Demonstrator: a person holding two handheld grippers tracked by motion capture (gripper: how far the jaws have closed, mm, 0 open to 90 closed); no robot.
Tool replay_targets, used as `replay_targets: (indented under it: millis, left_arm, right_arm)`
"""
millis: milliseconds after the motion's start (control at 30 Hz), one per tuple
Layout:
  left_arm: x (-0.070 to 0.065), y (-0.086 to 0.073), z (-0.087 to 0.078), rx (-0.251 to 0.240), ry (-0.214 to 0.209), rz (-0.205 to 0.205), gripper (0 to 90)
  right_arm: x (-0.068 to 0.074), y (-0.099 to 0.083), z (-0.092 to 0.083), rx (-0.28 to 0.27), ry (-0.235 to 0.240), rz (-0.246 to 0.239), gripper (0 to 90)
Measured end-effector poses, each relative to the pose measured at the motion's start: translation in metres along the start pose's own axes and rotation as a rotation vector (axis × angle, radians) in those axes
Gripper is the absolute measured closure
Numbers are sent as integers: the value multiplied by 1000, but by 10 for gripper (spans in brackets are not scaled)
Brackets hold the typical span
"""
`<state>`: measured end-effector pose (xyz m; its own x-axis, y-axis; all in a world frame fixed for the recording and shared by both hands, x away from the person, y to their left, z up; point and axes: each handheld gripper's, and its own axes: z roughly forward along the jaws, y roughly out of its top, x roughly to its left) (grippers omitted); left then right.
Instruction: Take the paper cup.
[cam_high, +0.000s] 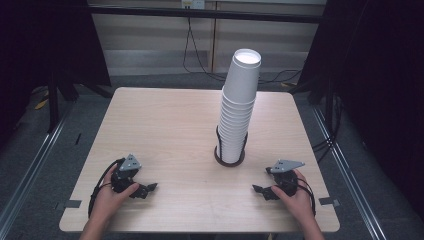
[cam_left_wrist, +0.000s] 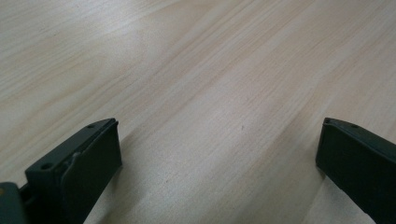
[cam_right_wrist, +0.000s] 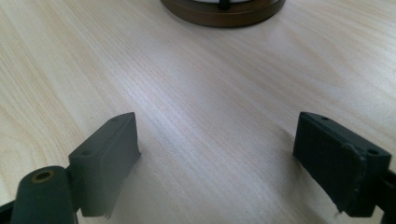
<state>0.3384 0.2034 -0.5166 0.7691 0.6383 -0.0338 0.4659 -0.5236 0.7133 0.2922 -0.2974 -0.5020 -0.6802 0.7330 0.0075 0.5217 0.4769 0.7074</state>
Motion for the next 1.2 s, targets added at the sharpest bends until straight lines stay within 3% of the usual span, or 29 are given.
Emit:
replay_targets:
  millis: [300,400,533,600,700,800,867,967,1000,1033,1133,1200]
  left_arm:
    - [-2,2,2,7,0,-5,0]
    - [-6,10,3,26,-16,18,49]
    - [-9,22,3,35,-54,28,60]
    - [-11,33,2,15,-75,27,62]
    - [-14,49,1,1,-102,22,66]
    - [-17,70,-1,-28,-152,14,65]
    - [-18,85,-4,-45,-177,0,65]
    - [-18,98,-5,-54,-189,-3,65]
    - [-19,104,-6,-55,-195,4,65]
    - [-20,114,-7,-56,-194,17,65]
    - [-22,133,-10,-55,-208,37,65]
    - [-22,137,-11,-58,-210,37,65]
  right_arm:
    - [0,0,0,-1,1,-2,136]
    - [-1,1,0,-5,3,7,137]
    - [-1,2,1,-27,49,53,145]
    - [-1,5,0,-43,76,73,146]
    - [-2,16,-6,-54,63,52,152]
    - [-4,29,-14,-90,84,58,156]
    - [-5,49,-24,-134,91,59,158]
    - [-6,68,-35,-161,86,35,162]
    - [-6,68,-35,-161,86,35,162]
    - [-6,81,-42,-175,86,20,162]
    - [-9,99,-53,-209,84,15,162]
    - [-10,104,-56,-226,85,18,162]
